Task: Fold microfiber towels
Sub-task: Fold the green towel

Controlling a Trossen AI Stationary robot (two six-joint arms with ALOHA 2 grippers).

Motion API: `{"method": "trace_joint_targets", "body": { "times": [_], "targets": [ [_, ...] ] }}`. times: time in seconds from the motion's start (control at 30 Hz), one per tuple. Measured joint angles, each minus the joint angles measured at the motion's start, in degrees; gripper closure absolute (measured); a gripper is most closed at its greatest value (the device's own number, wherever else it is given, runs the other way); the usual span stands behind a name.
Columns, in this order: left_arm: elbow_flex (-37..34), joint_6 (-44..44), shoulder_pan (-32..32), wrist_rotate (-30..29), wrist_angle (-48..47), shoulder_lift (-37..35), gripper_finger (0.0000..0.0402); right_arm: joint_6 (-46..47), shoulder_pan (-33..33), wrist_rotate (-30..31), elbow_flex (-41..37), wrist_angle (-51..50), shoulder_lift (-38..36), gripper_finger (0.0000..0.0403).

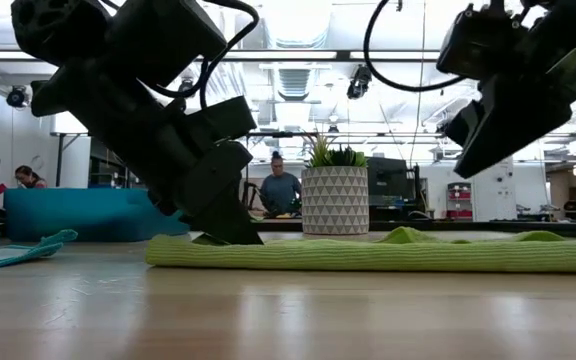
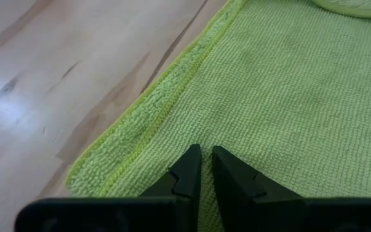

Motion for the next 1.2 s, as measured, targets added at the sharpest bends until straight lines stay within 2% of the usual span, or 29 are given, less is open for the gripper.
{"method": "trace_joint_targets", "body": {
  "times": [0.13, 0.27, 0.4, 0.53, 0.67, 0.83, 1.0, 1.2],
  "targets": [
    [-0.1, 0.0, 0.0, -0.3, 0.1, -0.1, 0.0375, -0.5, 0.8, -0.3, 0.0, 4.9, 3.3, 0.0394],
    [-0.1, 0.0, 0.0, -0.6, 0.1, -0.1, 0.0375, -0.5, 0.9, -0.6, 1.1, 5.2, 7.5, 0.0391],
    [-0.1, 0.0, 0.0, -0.6, 0.2, -0.1, 0.0375, -0.9, 0.9, -0.6, 3.9, 4.9, 11.4, 0.0366],
    [-0.1, 0.0, 0.0, -0.7, 0.4, -0.1, 0.0375, -3.7, 0.9, 1.4, 8.4, -0.1, 14.1, 0.0336],
    [-0.1, 0.0, 0.0, -0.7, 0.5, -0.1, 0.0375, -3.8, 0.9, 1.4, 13.3, -8.6, 16.8, 0.0308],
    [-0.1, 0.0, 0.0, -0.7, 0.6, -0.1, 0.0375, -5.0, 1.2, 1.1, 17.5, -13.4, 20.5, 0.0283],
    [-0.1, 0.0, 0.0, -0.7, 0.6, -0.2, 0.0375, -5.3, 1.3, 0.9, 19.7, -16.3, 22.4, 0.0278],
    [-0.1, 0.0, 0.0, -0.7, 0.6, -0.2, 0.0375, -6.6, 1.3, 1.5, 20.8, -17.7, 22.2, 0.0291]
  ]
}}
